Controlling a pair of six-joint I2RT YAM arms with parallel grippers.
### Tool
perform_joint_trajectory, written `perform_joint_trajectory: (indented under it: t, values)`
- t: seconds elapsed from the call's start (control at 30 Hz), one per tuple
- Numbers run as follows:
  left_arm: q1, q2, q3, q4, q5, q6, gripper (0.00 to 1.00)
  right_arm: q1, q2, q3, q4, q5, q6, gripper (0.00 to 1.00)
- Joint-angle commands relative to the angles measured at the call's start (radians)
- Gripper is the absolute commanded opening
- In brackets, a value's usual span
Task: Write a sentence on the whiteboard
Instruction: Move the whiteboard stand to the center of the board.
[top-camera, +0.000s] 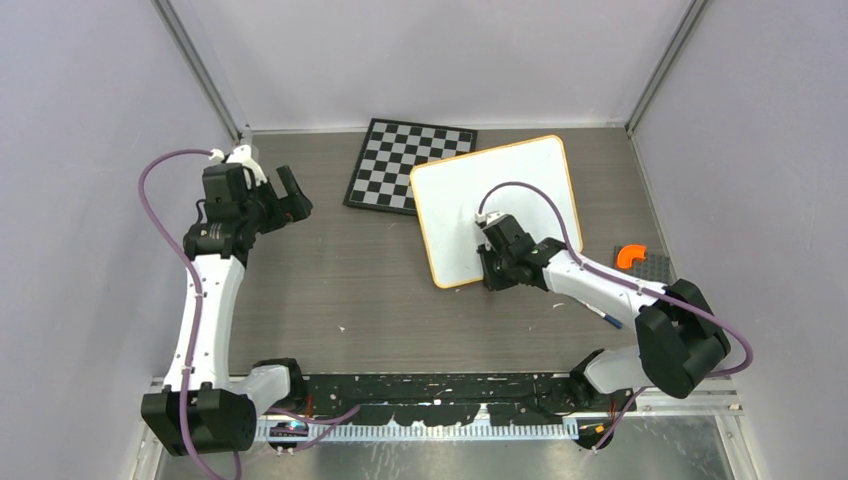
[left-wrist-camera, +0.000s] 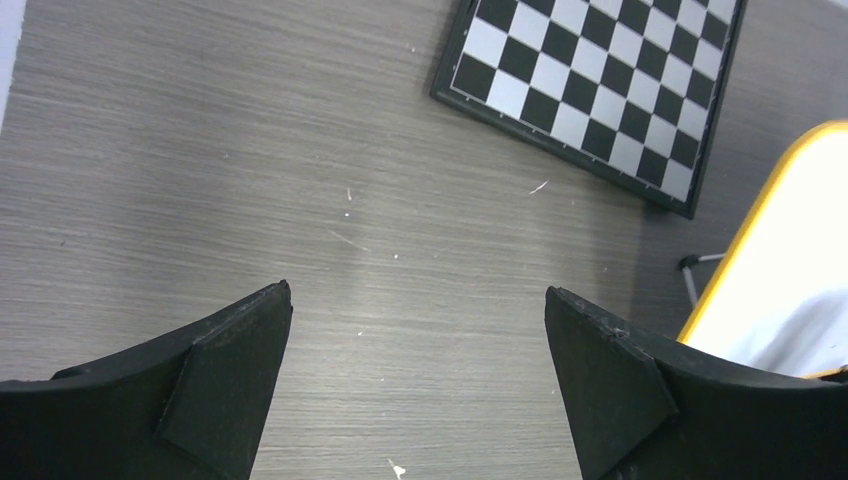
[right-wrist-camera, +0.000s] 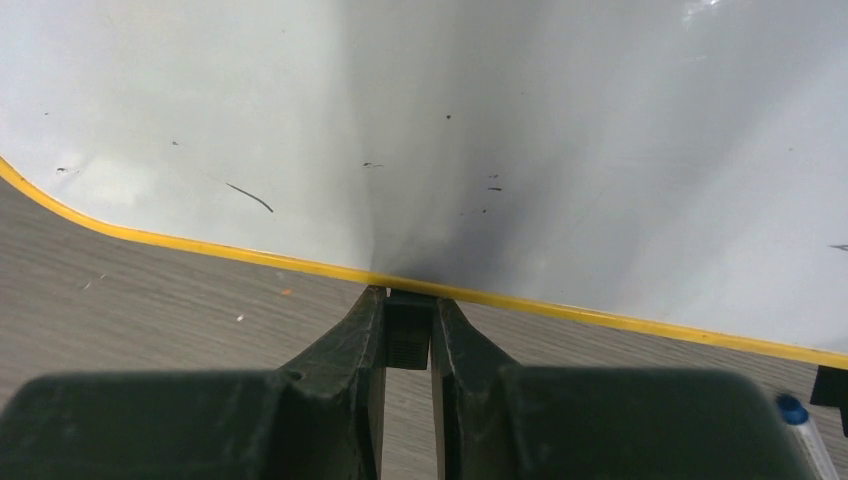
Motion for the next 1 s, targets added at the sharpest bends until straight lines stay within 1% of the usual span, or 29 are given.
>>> perform_joint_trajectory:
  t: [0.0,0.27,0.57,0.6,0.63,0.73,0.77,0.8,0.87,0.97]
  values:
    - [0.006,-0.018,0.056,0.004,-0.016,-0.045,1.00,0.082,-0.019,0.004,0.037,-0.170,-0.017,0.00]
    - [0.006,-0.016,0.059,0.003,-0.026,-0.058,1.00,0.181,-0.021,-0.024,0.062,-0.268,-0.024,0.00]
    - [0.008,-0.037,0.049,-0.008,-0.079,-0.054,1.00,0.304,0.017,-0.022,0.062,-0.398,-0.048,0.01]
    - [0.009,-0.041,0.050,-0.010,-0.080,-0.052,1.00,0.312,0.021,-0.018,0.059,-0.404,-0.055,0.06]
    - [0.009,-0.045,0.050,-0.013,-0.082,-0.053,1.00,0.318,0.023,-0.014,0.056,-0.406,-0.057,0.15]
    - [0.008,-0.053,0.046,-0.013,-0.083,-0.050,1.00,0.321,0.026,-0.005,0.058,-0.418,-0.052,0.48]
    - [0.008,-0.056,0.045,-0.012,-0.083,-0.050,1.00,0.322,0.027,-0.001,0.057,-0.420,-0.052,0.54]
    - [0.009,-0.058,0.043,-0.012,-0.083,-0.049,1.00,0.324,0.027,0.002,0.054,-0.420,-0.055,0.58]
    - [0.008,-0.060,0.039,-0.012,-0.081,-0.049,1.00,0.323,0.021,0.008,0.043,-0.423,-0.067,0.63]
    - [0.008,-0.065,0.036,-0.012,-0.071,-0.044,1.00,0.324,-0.003,0.026,-0.004,-0.411,-0.122,0.67]
